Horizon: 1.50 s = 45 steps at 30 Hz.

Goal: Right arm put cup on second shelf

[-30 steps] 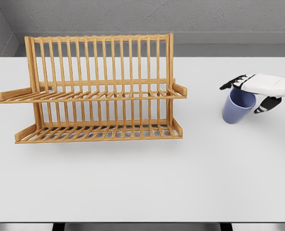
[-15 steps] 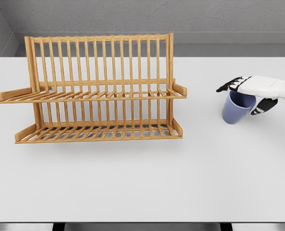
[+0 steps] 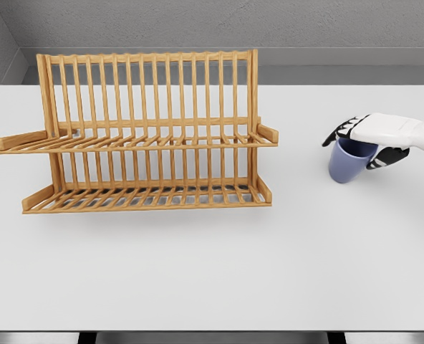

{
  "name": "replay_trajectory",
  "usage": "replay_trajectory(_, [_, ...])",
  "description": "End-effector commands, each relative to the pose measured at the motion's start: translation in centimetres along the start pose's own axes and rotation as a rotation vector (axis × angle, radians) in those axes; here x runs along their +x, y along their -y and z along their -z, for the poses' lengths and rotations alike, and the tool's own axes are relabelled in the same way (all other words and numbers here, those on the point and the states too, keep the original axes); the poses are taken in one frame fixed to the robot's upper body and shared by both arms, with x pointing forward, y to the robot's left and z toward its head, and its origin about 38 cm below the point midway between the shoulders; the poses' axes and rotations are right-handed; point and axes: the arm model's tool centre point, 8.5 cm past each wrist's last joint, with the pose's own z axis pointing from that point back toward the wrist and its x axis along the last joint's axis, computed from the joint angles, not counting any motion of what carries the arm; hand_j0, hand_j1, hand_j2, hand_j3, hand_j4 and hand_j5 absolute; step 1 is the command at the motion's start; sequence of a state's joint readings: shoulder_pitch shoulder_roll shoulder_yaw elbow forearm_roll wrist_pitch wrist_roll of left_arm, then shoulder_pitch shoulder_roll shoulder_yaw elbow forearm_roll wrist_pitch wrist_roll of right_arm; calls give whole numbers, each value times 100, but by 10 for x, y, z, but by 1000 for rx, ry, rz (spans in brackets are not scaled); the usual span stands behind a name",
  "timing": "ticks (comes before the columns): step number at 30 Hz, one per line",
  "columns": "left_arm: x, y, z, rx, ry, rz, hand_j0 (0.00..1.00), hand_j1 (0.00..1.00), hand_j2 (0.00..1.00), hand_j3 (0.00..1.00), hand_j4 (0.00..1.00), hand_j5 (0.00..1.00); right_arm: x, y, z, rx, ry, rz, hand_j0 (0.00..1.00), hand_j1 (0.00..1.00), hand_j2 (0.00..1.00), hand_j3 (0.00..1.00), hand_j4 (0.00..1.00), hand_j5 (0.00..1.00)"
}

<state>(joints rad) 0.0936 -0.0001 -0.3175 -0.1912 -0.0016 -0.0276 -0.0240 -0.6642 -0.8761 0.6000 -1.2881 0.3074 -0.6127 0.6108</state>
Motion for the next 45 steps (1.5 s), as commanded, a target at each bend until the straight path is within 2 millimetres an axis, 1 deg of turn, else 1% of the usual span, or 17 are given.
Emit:
replay_trajectory(1, [1, 0, 0, 0, 2, 0, 100, 100, 100, 100, 100, 100, 0, 0, -1, -2, -1, 3, 67, 67, 67, 67, 67, 67])
replay_trajectory(7, [1, 0, 0, 0, 0, 0, 100, 100, 100, 100, 100, 100, 1, 6, -2, -15, 1, -5, 66, 66, 66, 66, 66, 66])
replay_trajectory(8, [0, 0, 0, 0, 1, 0, 100, 100, 100, 100, 100, 100, 1, 6, -2, -16, 2, -4, 63, 63, 63, 63, 63, 63])
replay_trajectory(10, [0, 0, 0, 1, 1, 0, 100, 100, 100, 100, 100, 100, 1, 7, -2, -20, 3, -4, 63, 63, 63, 63, 63, 63])
replay_trajectory(13, [1, 0, 0, 0, 2, 0, 100, 100, 100, 100, 100, 100, 9, 16, -2, -38, 22, -27, 63, 63, 63, 63, 63, 63])
replay_trajectory(14, [0, 0, 0, 0, 1, 0, 100, 100, 100, 100, 100, 100, 7, 25, -6, -61, 14, -36, 63, 63, 63, 63, 63, 63])
replay_trajectory(16, [1, 0, 0, 0, 2, 0, 100, 100, 100, 100, 100, 100, 6, 31, -10, -82, 7, -40, 63, 63, 63, 63, 63, 63])
replay_trajectory(22, [0, 0, 0, 1, 1, 0, 100, 100, 100, 100, 100, 100, 6, 45, -13, -107, 5, -57, 63, 63, 63, 63, 63, 63])
replay_trajectory(25, [1, 0, 0, 0, 0, 0, 100, 100, 100, 100, 100, 100, 4, 57, -19, -149, -3, -63, 63, 63, 63, 63, 63, 63])
replay_trajectory(26, [1, 0, 0, 0, 2, 0, 100, 100, 100, 100, 100, 100, 7, 59, -19, -154, 3, -71, 63, 63, 63, 63, 63, 63])
replay_trajectory(27, [0, 0, 0, 1, 1, 0, 100, 100, 100, 100, 100, 100, 15, 64, -18, -161, 21, -94, 63, 63, 63, 63, 63, 63])
replay_trajectory(30, [1, 0, 0, 0, 2, 0, 100, 100, 100, 100, 100, 100, 18, 73, -19, -177, 27, -112, 61, 61, 61, 61, 61, 61])
replay_trajectory(34, [1, 0, 0, 0, 0, 0, 100, 100, 100, 100, 100, 100, 32, 86, -21, -207, 54, -155, 62, 62, 62, 62, 62, 62])
replay_trajectory(35, [0, 0, 0, 0, 1, 0, 100, 100, 100, 100, 100, 100, 41, 93, -21, -218, 72, -181, 62, 62, 62, 62, 62, 62])
replay_trajectory(36, [1, 0, 0, 0, 2, 0, 100, 100, 100, 100, 100, 100, 45, 99, -25, -235, 76, -197, 61, 61, 61, 61, 61, 61])
replay_trajectory(43, [1, 0, 0, 0, 2, 0, 100, 100, 100, 100, 100, 100, 64, 117, -26, -279, 112, -253, 61, 61, 61, 61, 61, 61])
replay_trajectory(45, [1, 0, 0, 0, 2, 0, 100, 100, 100, 100, 100, 100, 69, 121, -22, -294, 129, -260, 61, 61, 61, 61, 61, 61])
